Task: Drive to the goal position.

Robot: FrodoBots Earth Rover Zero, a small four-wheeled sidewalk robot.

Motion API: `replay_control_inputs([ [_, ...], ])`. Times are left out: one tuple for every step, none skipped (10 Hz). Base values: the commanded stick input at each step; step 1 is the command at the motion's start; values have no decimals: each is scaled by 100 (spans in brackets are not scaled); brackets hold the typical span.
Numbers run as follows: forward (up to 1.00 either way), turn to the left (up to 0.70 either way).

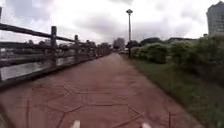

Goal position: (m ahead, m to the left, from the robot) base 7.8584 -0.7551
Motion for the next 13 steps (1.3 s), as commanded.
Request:
replay_control_inputs([
  [85, 10],
  [85, 10],
  [85, -10],
  [85, -24],
  [85, -24],
  [85, -24],
  [85, -4],
  [85, 10],
  [85, 10],
  [85, 10],
  [85, 10],
  [85, 10],
  [85, 10],
])
